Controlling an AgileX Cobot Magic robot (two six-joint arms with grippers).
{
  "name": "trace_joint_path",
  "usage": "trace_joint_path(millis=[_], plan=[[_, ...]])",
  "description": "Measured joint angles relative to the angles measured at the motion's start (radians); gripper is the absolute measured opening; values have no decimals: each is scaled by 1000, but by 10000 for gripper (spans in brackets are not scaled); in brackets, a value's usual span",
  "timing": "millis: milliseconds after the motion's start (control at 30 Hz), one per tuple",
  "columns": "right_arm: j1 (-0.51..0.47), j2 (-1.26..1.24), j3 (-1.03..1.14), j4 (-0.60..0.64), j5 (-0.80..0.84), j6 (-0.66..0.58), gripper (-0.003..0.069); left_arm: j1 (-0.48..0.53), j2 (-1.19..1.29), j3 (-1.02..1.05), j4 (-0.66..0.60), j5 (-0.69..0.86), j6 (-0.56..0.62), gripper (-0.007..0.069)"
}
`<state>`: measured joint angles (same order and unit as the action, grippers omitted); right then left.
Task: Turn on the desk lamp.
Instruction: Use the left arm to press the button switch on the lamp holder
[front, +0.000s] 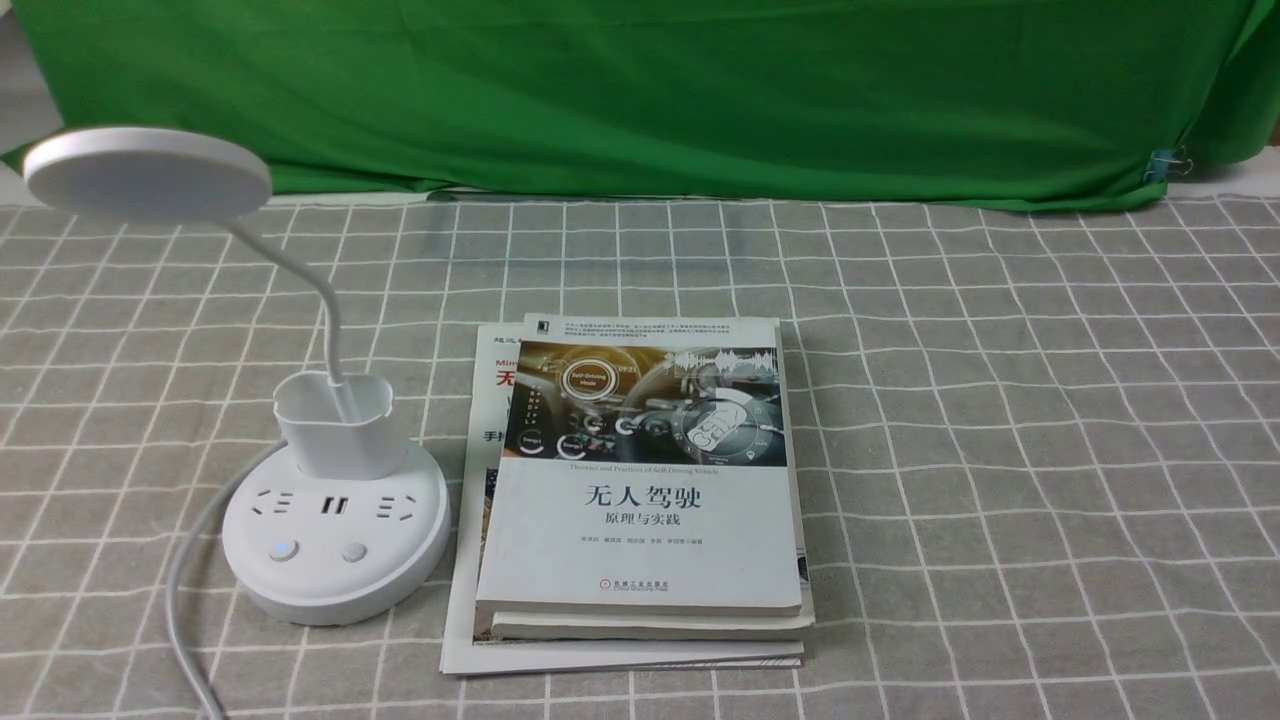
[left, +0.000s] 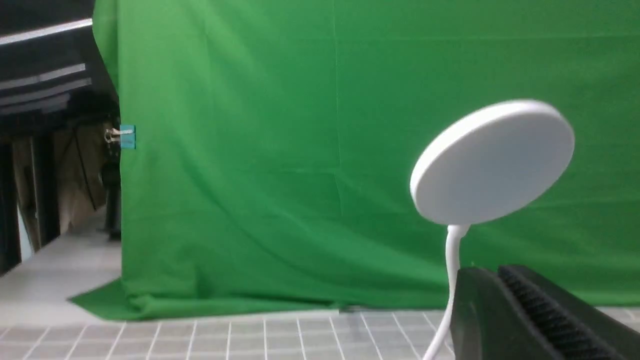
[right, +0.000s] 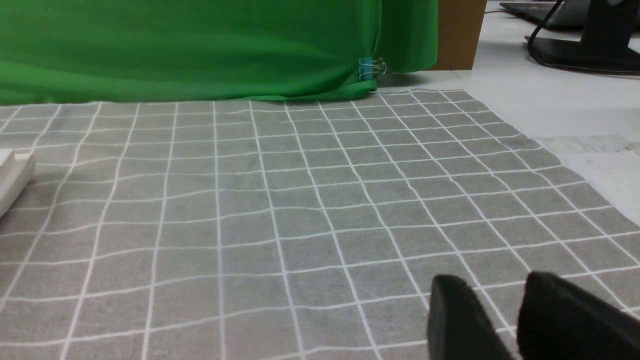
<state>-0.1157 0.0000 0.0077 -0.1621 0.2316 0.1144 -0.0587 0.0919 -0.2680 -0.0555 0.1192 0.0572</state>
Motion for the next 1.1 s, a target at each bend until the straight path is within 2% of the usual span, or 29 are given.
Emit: trace_joint_path(millis=[100, 200, 267, 467, 633, 767, 833, 967, 1033, 1100], plan=[[0, 0, 0, 0, 0, 0, 245, 0, 136, -127, -8, 211, -88, 19], [0, 0, 0, 0, 0, 0, 245, 0, 254, -150, -10, 321, -132, 19], [0, 0, 0, 0, 0, 0, 245, 0, 308, -150, -5, 330, -131, 19], [0, 0, 0, 0, 0, 0, 245, 0, 467, -153, -52, 190, -133, 19], [0, 0, 0, 0, 0, 0, 245, 0, 654, -154, -92, 184, -127, 19], [0, 0, 0, 0, 0, 0, 245, 0, 816, -189, -95, 269, -95, 19], [0, 0, 0, 0, 0, 0, 245, -10, 899, -228, -123, 338, -31, 19], [0, 0, 0, 0, 0, 0, 245, -86, 1001, -303, -167, 396, 43, 19], [0, 0, 0, 0, 0, 0, 245, -140, 1068, -336, -103, 399, -23, 19], [0, 0, 0, 0, 0, 0, 245, -184, 1134, -357, 15, 399, -138, 19]])
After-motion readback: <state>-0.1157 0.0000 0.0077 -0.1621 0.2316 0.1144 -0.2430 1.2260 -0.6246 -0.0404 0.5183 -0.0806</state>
